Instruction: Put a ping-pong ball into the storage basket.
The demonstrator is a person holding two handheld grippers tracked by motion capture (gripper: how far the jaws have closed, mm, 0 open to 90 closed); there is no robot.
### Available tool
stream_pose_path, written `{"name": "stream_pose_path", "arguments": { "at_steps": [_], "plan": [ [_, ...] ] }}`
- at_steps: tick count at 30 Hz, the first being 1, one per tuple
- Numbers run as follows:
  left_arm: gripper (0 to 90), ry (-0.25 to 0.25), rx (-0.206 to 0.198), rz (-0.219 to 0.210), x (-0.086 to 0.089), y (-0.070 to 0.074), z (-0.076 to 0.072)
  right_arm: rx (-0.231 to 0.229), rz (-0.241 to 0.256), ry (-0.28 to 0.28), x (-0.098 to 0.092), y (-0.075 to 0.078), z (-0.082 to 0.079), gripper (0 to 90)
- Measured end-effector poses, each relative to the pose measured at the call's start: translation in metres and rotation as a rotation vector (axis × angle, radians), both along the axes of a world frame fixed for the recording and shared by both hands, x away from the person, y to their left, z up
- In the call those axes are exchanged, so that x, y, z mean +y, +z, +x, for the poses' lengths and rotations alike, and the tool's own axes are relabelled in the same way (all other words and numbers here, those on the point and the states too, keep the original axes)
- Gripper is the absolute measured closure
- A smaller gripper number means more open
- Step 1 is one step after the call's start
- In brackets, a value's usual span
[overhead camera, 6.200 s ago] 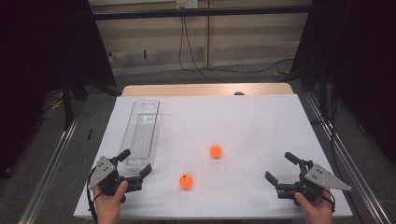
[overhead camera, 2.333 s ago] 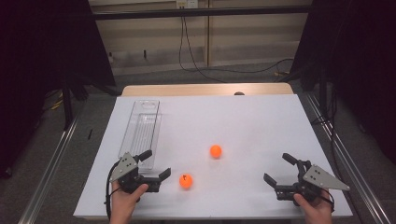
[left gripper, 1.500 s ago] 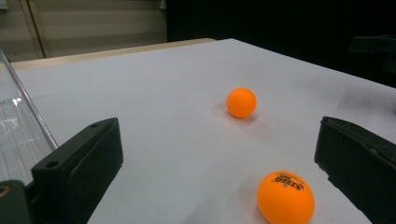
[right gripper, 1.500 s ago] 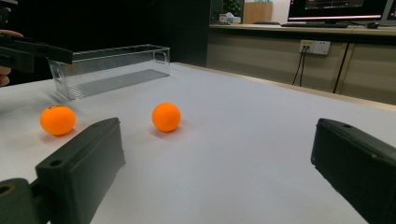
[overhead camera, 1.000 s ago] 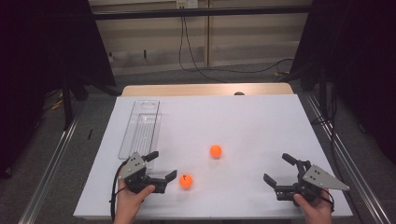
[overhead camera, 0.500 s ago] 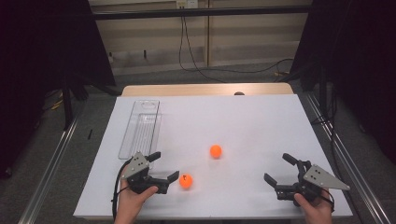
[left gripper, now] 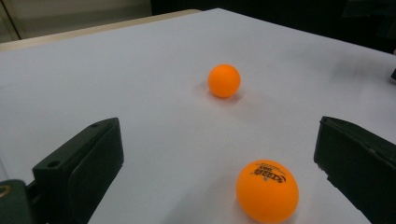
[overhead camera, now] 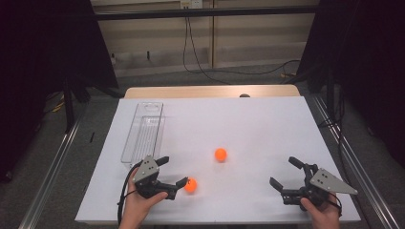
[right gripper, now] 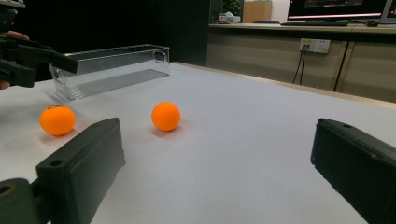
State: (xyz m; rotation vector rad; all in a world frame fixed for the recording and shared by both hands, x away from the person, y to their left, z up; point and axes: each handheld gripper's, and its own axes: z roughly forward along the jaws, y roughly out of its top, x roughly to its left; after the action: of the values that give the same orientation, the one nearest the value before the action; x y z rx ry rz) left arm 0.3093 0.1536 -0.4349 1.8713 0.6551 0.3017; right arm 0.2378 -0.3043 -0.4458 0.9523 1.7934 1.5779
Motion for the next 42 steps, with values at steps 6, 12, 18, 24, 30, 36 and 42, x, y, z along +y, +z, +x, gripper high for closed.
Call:
{"name": "stream_pose_path", "arguments": {
  "at_steps": [6,12,18,24,30,36,42],
  "plan": [
    [1.7,-0.015,0.015,0.017,-0.005,-0.001,0.0,0.002,-0.002,0.001,0.0,0.0,0.0,2.2],
    [1.8,-0.018,0.024,0.029,-0.008,-0.002,0.002,0.007,-0.003,-0.001,0.0,-0.001,0.001,2.2],
    [1.8,-0.026,0.028,0.023,-0.01,-0.001,0.002,0.001,0.001,-0.002,-0.001,0.0,0.0,2.1],
    [1.8,-0.032,0.037,0.036,-0.012,0.0,0.003,-0.001,-0.002,0.0,0.0,0.0,0.0,2.2],
    [1.7,-0.03,0.053,0.024,-0.013,0.0,0.004,0.002,-0.003,0.0,0.0,0.0,0.0,2.2],
    [1.6,-0.041,0.076,0.031,-0.016,-0.002,0.004,-0.003,-0.003,0.001,0.0,0.001,0.0,2.2],
    [1.7,-0.03,0.086,0.025,-0.018,-0.001,0.004,-0.003,-0.005,0.006,0.001,0.001,0.0,2.2]
  ]
}}
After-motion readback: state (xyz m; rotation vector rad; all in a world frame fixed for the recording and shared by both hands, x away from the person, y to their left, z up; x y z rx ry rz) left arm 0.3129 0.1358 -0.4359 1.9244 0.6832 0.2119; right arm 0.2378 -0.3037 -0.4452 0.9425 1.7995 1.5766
